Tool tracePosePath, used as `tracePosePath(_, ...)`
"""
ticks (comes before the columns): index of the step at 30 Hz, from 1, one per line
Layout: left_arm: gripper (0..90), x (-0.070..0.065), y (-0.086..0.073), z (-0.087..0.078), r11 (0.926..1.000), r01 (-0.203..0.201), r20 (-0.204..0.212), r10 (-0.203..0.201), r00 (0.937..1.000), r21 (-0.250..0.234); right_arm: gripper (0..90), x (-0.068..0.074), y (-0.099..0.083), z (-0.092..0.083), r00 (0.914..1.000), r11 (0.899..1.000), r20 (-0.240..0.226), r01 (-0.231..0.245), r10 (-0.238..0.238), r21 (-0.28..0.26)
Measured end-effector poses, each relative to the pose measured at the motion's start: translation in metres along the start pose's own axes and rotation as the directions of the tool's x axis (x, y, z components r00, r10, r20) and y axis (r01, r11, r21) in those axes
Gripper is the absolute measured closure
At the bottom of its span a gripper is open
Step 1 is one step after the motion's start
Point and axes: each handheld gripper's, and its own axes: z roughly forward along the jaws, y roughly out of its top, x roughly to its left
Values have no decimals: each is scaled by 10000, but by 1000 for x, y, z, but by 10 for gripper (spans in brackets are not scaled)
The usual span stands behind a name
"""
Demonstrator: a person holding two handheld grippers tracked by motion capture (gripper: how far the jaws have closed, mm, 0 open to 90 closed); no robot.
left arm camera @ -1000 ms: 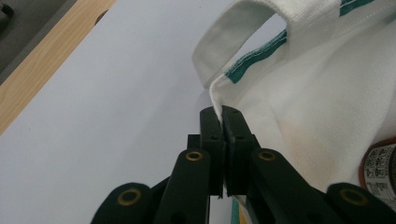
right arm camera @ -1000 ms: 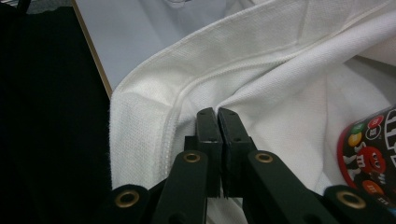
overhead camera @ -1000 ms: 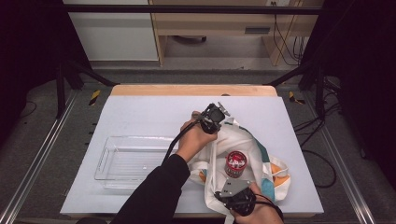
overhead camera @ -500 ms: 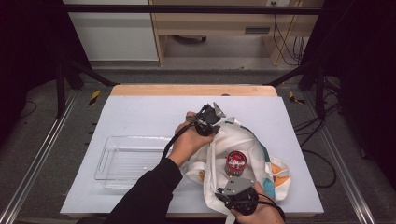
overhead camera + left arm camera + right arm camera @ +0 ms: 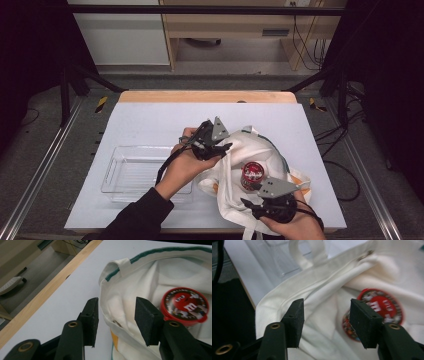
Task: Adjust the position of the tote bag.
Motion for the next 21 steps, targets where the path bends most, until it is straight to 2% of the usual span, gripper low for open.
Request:
tracePosePath(2,519,-5,-4,-7,9999,-84,35,84,10000,-117,420,-7,6,-9,9995,9998,304,-51,57,-203)
tracePosePath(5,498,-14,-12,-16,9994,-56,163,62,9998,-355,428,-20,14,-18,9972,9994,723,-180,201,-305)
tracePosePath(7,493,-21,-19,-21,9984,61,336,-42,9994,-567,462,-29,17,-21,9963,9994,824,-229,248,-243)
tracePosePath(11,475,-36,-30,-23,9978,-93,629,134,9979,-655,488,-52,25,-21,9906,9986,1282,-450,480,-262)
tracePosePath(15,456,-52,-35,-24,9961,-325,849,394,9956,-821,488,-74,29,-15,9722,9979,2253,-637,646,-113)
tracePosePath(18,447,-64,-38,-25,9949,-398,1092,499,9928,-924,495,-88,24,-7,9609,9949,2588,-1003,985,-63)
tracePosePath(21,431,-74,-41,-24,9927,-688,1358,820,9873,-993,485,-99,16,2,9517,9929,2865,-1182,1105,97)
